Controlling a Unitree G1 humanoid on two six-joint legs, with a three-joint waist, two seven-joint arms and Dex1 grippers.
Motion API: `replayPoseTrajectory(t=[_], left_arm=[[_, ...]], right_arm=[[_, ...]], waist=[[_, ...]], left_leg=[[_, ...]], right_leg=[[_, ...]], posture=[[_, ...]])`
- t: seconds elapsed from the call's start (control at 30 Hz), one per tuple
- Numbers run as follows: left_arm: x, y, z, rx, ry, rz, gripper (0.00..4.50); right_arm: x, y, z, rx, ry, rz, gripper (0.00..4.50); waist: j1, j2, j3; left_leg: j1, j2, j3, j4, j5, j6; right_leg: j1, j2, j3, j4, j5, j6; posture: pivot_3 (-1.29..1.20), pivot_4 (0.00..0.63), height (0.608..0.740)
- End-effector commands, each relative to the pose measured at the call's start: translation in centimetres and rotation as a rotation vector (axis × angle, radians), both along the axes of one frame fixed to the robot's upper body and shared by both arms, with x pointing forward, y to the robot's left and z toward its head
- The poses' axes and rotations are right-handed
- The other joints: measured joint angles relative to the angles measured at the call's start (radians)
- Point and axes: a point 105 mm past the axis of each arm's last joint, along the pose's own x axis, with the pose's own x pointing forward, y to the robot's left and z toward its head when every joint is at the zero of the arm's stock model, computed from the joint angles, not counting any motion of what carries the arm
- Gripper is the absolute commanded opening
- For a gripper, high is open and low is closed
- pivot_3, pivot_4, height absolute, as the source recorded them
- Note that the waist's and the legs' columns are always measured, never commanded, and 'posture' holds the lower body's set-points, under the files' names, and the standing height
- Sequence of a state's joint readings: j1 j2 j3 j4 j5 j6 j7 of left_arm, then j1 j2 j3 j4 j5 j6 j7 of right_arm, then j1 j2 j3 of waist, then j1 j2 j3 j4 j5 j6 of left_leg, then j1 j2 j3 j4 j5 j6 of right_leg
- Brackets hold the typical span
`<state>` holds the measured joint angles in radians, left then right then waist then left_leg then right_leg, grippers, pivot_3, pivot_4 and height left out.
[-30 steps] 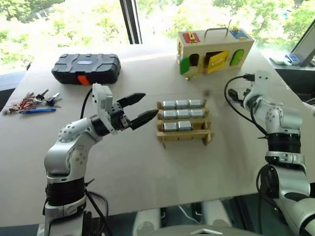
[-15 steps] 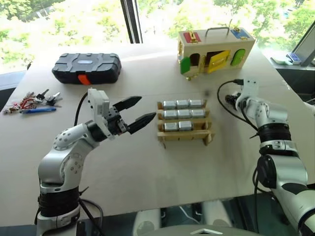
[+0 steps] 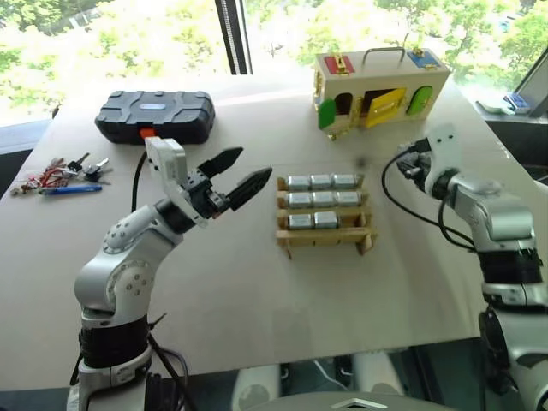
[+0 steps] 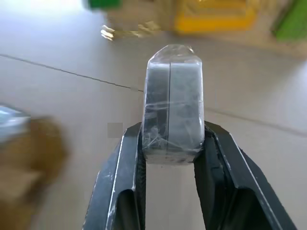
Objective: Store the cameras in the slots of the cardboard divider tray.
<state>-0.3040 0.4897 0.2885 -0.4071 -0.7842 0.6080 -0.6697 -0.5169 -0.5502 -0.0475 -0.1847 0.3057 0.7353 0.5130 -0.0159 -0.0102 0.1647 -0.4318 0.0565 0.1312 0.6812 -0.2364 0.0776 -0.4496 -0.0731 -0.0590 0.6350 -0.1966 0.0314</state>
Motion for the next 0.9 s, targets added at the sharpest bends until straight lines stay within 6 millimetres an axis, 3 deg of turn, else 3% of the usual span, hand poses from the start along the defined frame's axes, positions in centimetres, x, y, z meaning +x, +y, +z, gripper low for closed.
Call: replayPoseTrajectory(t=[0.03, 0.13, 0.37, 0.5, 0.9], left_arm=[[-1.5, 0.1, -0.2, 0.064, -0.003, -0.052, 4.5], [-2.0, 0.7, -1.4, 0.119, 0.02, -0.088, 4.5], [-3.3, 1.0, -2.7, 0.179, 0.04, -0.173, 4.5], [-3.4, 1.4, -2.6, 0.174, 0.047, -0.159, 4.5], [-5.5, 2.1, -3.0, 0.225, 0.063, -0.187, 4.5]], right_arm=[[-5.8, 3.6, 2.3, -0.098, -0.108, 0.347, 0.84], [-8.4, 5.5, 1.0, -0.17, -0.069, 0.53, 0.84], [-6.4, 7.4, -1.6, -0.276, -0.054, 0.659, 0.84], [-5.6, 6.9, -2.1, -0.314, -0.049, 0.691, 0.84], [-5.6, 4.3, -3.6, -0.416, 0.018, 0.784, 0.84]], waist=[[-0.002, 0.0, 0.0], [-0.003, 0.0, 0.0], [0.005, -0.001, 0.0], [0.009, -0.001, 0.0], [0.005, -0.001, 0.0]], left_leg=[[0.001, 0.0, 0.0, -0.001, 0.0, 0.0], [0.003, 0.001, 0.001, -0.002, -0.001, 0.001], [0.003, 0.001, 0.0, -0.002, -0.003, -0.005], [0.0, 0.0, -0.001, -0.002, -0.003, -0.005], [0.001, 0.0, -0.001, -0.004, -0.004, -0.003]], right_leg=[[0.0, 0.0, 0.0, -0.001, 0.0, 0.0], [0.001, 0.001, 0.0, -0.002, -0.002, -0.002], [0.0, -0.001, -0.001, -0.002, -0.004, -0.003], [0.0, -0.001, -0.002, -0.005, -0.002, -0.006], [0.001, -0.001, -0.003, -0.008, -0.002, -0.006]], posture=[[0.0, 0.15, 0.74], [0.0, 0.15, 0.74], [0.0, 0.15, 0.74], [0.0, 0.15, 0.74], [0.0, 0.15, 0.74]])
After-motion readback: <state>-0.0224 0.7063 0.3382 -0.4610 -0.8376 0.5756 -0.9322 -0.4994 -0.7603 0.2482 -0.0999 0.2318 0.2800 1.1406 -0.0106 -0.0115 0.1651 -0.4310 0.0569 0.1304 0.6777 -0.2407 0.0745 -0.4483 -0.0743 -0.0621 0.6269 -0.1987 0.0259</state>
